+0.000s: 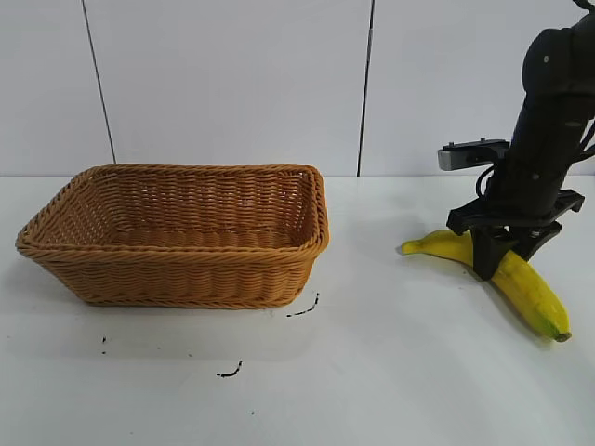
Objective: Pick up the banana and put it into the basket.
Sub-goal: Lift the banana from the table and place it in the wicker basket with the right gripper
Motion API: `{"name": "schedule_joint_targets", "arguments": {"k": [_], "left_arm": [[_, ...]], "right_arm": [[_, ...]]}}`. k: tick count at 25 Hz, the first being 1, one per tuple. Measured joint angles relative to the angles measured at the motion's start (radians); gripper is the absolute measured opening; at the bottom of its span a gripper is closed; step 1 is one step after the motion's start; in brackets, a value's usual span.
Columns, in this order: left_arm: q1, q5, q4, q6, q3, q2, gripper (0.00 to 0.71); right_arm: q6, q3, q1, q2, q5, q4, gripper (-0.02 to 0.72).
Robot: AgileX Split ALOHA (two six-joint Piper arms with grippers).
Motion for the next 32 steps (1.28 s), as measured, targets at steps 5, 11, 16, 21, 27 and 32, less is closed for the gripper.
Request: {"name": "schedule_joint_targets", "arguments": {"k": [5, 11, 16, 21, 27, 32], "left_arm": [[0.000, 0.000, 0.000, 0.000, 0.000, 0.000, 0.695], [0.000, 0.000, 0.000, 0.000, 0.000, 0.000, 0.695], [0.000, 0.000, 0.000, 0.000, 0.000, 0.000, 0.695], [0.000, 0.000, 0.000, 0.000, 0.000, 0.000, 0.695], [0.000, 0.000, 0.000, 0.000, 0.000, 0.000, 0.695], [0.000, 0.000, 0.000, 0.000, 0.000, 0.000, 0.695]], "right_arm": [[0.000, -0.166, 0.000, -0.015, 0.124, 0.000, 0.320], [0.000, -0.260, 0.000, -0.015, 0.137, 0.019, 0.320], [-0.045, -0.315, 0.046, -0.015, 0.141, 0.020, 0.320], [-0.101, -0.380, 0.165, -0.015, 0.140, 0.010, 0.320], [-0.188, -0.396, 0.330, -0.014, 0.055, -0.089, 0.320], [-0.248, -0.396, 0.443, 0.026, -0.029, -0.105, 0.320]]}}
